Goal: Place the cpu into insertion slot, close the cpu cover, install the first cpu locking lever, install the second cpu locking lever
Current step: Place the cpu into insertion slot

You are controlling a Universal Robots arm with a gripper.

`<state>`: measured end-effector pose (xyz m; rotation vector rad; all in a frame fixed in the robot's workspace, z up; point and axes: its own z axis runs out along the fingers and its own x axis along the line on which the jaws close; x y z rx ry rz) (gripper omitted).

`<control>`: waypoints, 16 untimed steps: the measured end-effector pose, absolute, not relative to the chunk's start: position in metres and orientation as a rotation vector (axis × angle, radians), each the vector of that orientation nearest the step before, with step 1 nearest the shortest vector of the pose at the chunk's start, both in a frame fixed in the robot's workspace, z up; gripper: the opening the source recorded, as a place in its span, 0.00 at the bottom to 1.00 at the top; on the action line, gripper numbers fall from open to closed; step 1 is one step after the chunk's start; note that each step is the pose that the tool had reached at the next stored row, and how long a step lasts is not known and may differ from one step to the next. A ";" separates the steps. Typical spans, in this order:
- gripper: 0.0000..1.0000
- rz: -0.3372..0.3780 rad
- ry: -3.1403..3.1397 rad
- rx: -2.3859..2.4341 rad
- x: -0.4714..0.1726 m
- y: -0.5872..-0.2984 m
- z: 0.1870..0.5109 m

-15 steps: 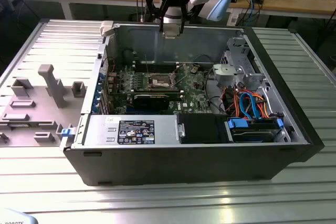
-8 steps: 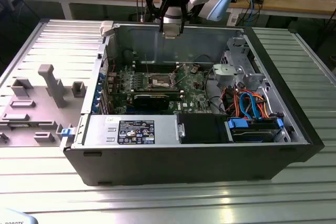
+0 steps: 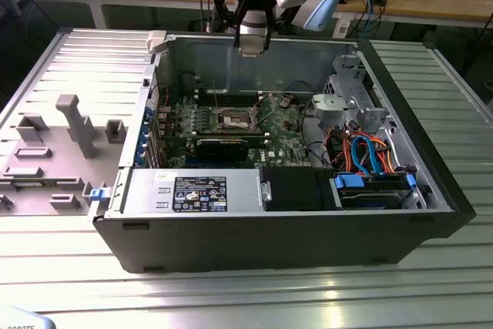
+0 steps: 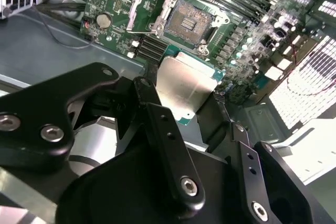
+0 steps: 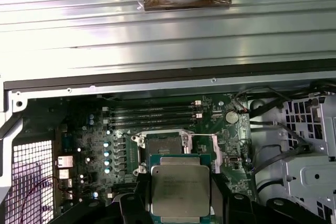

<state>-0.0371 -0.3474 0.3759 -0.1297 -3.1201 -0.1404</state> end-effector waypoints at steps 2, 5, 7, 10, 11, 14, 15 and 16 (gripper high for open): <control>0.54 -0.141 -3.120 -0.145 -0.037 -0.348 0.375; 0.54 -0.141 -3.119 -0.183 -0.037 -0.348 0.375; 0.54 -0.141 -3.117 -0.231 -0.037 -0.348 0.375; 0.54 -0.141 -3.117 -0.233 -0.037 -0.348 0.375; 0.54 -0.141 -3.117 -0.233 -0.037 -0.348 0.375; 0.54 -0.141 -3.117 -0.233 -0.037 -0.348 0.375; 0.54 -0.141 -3.117 -0.233 -0.037 -0.348 0.375; 0.54 -0.141 -3.117 -0.233 -0.037 -0.348 0.375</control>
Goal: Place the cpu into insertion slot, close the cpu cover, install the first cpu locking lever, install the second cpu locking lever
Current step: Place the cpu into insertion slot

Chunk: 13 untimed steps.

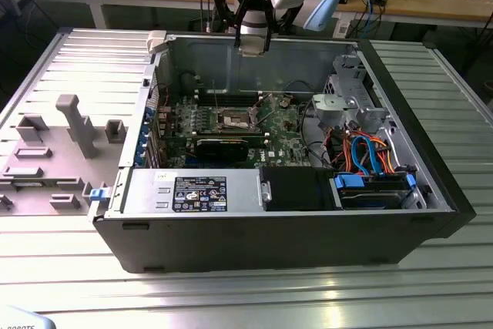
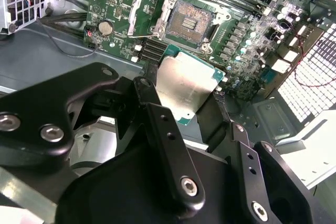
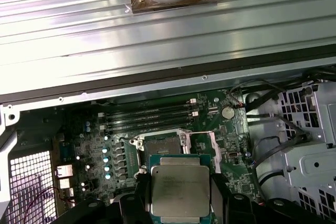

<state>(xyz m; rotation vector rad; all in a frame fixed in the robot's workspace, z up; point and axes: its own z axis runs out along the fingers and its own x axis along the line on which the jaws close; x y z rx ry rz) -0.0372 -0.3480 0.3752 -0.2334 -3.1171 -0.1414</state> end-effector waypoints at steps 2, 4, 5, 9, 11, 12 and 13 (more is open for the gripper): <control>0.54 -0.141 -3.117 -0.234 -0.037 -0.348 0.375; 0.54 -0.141 -3.117 -0.234 -0.037 -0.348 0.375; 0.54 -0.141 -3.117 -0.234 -0.037 -0.348 0.375; 0.54 -0.141 -3.117 -0.234 -0.037 -0.348 0.375; 0.54 -0.141 -3.117 -0.235 -0.037 -0.348 0.375; 0.54 -0.141 -3.117 -0.238 -0.037 -0.348 0.375; 0.54 -0.141 -3.117 -0.240 -0.037 -0.348 0.375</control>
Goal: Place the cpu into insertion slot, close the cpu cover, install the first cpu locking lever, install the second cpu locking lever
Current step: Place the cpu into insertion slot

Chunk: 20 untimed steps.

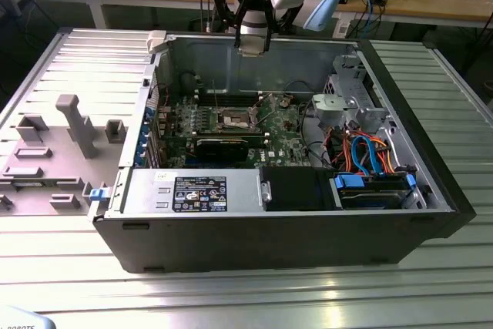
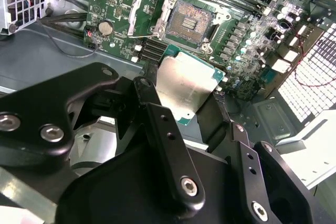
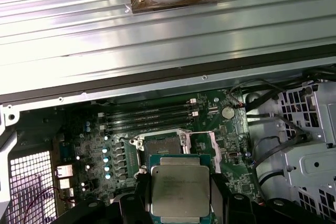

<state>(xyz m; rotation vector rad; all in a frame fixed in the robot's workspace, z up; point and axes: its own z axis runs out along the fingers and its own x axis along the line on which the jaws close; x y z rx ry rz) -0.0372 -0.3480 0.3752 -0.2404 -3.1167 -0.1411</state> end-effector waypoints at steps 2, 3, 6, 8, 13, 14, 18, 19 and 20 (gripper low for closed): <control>0.54 -0.141 -3.116 -0.259 -0.037 -0.348 0.375; 0.54 -0.141 -3.115 -0.266 -0.037 -0.348 0.375; 0.54 -0.142 -3.114 -0.287 -0.037 -0.348 0.375; 0.54 -0.142 -3.114 -0.290 -0.037 -0.348 0.375; 0.54 -0.142 -3.114 -0.295 -0.037 -0.348 0.375; 0.54 -0.142 -3.114 -0.295 -0.037 -0.348 0.375; 0.54 -0.142 -3.114 -0.296 -0.037 -0.348 0.375; 0.54 -0.142 -3.113 -0.296 -0.037 -0.348 0.375; 0.54 -0.142 -3.113 -0.297 -0.037 -0.348 0.375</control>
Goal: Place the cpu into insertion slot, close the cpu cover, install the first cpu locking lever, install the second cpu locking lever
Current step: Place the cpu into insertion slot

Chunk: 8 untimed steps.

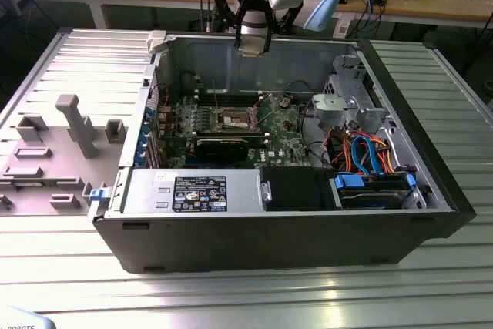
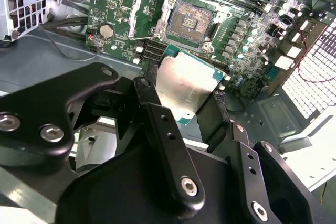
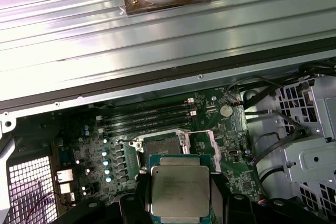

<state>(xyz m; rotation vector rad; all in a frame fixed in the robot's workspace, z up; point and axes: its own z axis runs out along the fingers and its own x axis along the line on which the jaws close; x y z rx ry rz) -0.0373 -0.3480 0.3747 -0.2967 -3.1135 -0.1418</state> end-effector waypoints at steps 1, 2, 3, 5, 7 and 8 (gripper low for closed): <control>0.54 -0.142 -3.113 -0.297 -0.037 -0.348 0.375; 0.54 -0.142 -3.113 -0.301 -0.038 -0.348 0.375; 0.54 -0.142 -3.113 -0.308 -0.037 -0.348 0.375; 0.54 -0.142 -3.112 -0.323 -0.037 -0.348 0.375; 0.54 -0.142 -3.111 -0.334 -0.038 -0.348 0.375; 0.54 -0.142 -3.111 -0.334 -0.038 -0.348 0.375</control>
